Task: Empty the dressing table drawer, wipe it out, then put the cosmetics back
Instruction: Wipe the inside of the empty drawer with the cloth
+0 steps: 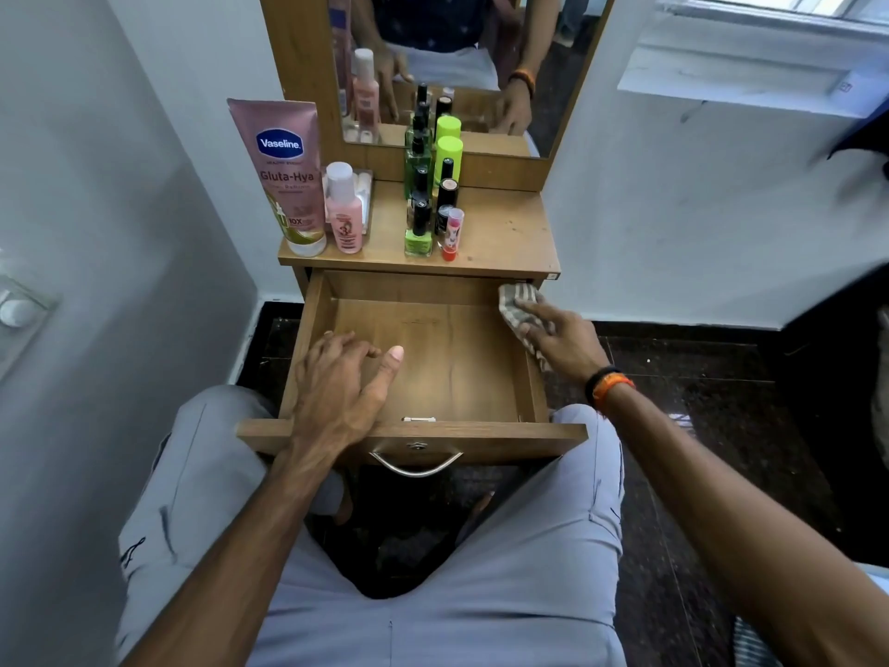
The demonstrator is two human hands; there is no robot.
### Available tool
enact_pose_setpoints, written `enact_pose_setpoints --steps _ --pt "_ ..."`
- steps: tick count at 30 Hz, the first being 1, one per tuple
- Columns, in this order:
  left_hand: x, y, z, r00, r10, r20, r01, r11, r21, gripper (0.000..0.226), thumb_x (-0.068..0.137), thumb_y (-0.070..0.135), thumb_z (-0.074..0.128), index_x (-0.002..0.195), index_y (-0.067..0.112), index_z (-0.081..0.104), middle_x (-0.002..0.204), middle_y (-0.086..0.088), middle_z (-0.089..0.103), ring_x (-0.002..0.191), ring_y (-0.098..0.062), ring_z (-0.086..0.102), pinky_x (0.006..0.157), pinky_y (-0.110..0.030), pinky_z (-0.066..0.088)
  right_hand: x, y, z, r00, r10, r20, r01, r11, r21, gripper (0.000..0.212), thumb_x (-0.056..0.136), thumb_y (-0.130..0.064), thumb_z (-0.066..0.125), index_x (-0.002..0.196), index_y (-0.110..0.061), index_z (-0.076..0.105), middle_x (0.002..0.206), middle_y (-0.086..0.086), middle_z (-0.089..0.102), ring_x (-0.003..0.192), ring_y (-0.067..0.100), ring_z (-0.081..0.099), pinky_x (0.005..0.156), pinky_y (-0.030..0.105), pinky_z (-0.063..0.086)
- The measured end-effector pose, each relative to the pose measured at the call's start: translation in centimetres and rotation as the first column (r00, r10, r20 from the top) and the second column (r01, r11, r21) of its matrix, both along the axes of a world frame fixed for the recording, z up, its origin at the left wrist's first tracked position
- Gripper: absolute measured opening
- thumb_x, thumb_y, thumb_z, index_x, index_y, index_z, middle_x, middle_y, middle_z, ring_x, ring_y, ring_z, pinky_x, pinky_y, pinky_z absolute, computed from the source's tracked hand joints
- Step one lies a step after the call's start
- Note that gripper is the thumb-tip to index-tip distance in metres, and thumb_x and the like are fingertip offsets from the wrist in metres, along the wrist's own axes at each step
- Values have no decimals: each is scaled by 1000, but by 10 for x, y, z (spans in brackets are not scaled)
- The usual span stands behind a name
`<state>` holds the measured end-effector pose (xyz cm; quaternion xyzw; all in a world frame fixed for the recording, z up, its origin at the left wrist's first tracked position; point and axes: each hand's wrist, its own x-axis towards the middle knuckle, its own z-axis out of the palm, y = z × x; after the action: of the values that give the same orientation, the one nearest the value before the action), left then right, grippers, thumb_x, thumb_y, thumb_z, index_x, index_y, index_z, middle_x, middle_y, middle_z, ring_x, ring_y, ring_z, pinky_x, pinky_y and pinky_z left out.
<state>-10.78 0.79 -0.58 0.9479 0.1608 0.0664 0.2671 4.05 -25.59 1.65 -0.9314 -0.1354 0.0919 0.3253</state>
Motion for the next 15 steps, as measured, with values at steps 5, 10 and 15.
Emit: enact_pose_setpoints --steps 5,10,15 --pt "3 -3 -3 1000 -10 -19 11 998 55 80 89 76 19 119 20 67 147 -9 49 143 -27 32 114 -51 24 -57 -19 3 996 -38 -83 30 994 -103 43 91 -29 70 133 -34 60 117 7 71 85 12 68 81 22 56" --pt "0 0 -3 999 4 33 -4 1000 13 80 90 75 18 118 19 67 147 -7 50 143 -26 33 116 -51 25 -69 -26 16 991 24 -133 -47 984 -169 37 83 -27 79 118 -31 71 116 -1 73 86 4 68 74 15 56" --pt "0 0 2 997 9 77 -5 999 -43 81 91 72 16 119 17 68 143 -9 54 140 -25 38 116 -45 25 -41 -12 14 999 25 -35 -31 980 -194 39 84 -27 77 123 -30 69 119 4 72 93 11 66 90 25 55"
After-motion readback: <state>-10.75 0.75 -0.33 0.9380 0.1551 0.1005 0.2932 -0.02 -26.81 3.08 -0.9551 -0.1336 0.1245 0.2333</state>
